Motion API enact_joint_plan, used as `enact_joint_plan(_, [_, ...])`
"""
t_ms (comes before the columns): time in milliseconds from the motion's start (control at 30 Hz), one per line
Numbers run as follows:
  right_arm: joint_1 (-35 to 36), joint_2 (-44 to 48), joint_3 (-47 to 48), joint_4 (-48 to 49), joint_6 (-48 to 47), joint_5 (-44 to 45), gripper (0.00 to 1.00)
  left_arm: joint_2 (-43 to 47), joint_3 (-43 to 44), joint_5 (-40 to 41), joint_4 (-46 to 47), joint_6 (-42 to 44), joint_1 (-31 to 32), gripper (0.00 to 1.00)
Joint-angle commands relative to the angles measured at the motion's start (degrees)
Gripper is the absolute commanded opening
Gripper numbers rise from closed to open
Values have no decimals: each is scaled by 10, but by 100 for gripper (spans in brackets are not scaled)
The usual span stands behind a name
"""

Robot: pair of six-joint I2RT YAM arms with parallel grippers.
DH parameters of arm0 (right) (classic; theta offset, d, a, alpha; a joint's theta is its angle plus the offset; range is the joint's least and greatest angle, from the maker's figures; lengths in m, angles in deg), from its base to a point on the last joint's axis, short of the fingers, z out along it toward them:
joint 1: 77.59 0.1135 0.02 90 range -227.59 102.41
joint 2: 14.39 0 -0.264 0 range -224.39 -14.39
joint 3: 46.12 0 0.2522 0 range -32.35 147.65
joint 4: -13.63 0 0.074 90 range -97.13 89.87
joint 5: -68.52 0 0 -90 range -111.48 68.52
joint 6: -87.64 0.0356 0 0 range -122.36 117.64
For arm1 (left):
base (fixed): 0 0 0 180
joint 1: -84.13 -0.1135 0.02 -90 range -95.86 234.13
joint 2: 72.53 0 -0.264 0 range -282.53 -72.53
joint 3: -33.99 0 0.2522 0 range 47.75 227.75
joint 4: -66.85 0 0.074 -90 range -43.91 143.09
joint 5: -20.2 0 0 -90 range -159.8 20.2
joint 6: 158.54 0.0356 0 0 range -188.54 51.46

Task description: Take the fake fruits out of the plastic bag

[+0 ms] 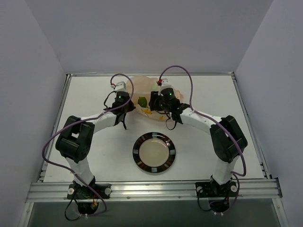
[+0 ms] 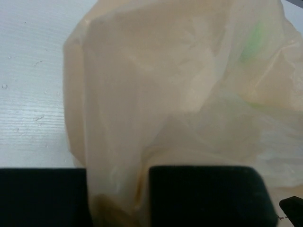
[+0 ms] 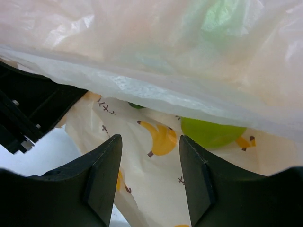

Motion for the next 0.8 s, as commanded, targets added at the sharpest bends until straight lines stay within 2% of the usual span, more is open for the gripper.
enact_joint_plan(0, [8, -19, 39, 9, 5, -1, 47, 26, -16, 12, 36, -10, 2, 2])
enact_joint_plan(67, [11, -32, 57, 3, 4, -7, 43, 43, -64, 8, 64, -33, 1, 2])
enact_joint_plan(167, [23, -47, 76, -11, -3, -3, 29, 78, -120, -9, 90, -55, 3, 2])
enact_joint_plan(200, [25, -53, 80, -12, -6, 1, 21, 98, -134, -11, 97, -68, 5, 2])
enact_joint_plan(267, [28, -58, 80, -13, -11, -1, 18, 115, -160, -25, 119, -88, 13, 2])
enact_joint_plan(367, [28, -47, 62, -15, -39, -4, 18, 151, -188, -21, 119, -90, 42, 2])
enact_joint_plan(533, [35, -14, 2, -20, -91, -79, 23, 201, -225, 2, 136, -99, 57, 2])
enact_joint_plan(700, [40, 10, -36, 29, -96, -129, 24, 216, -198, 25, 118, -80, 57, 2])
enact_joint_plan(733, [41, 3, -30, 30, -92, -121, 25, 217, -196, 27, 116, -79, 58, 2])
enact_joint_plan(767, [41, -13, -18, 39, -88, -104, 34, 217, -195, 29, 114, -79, 58, 2])
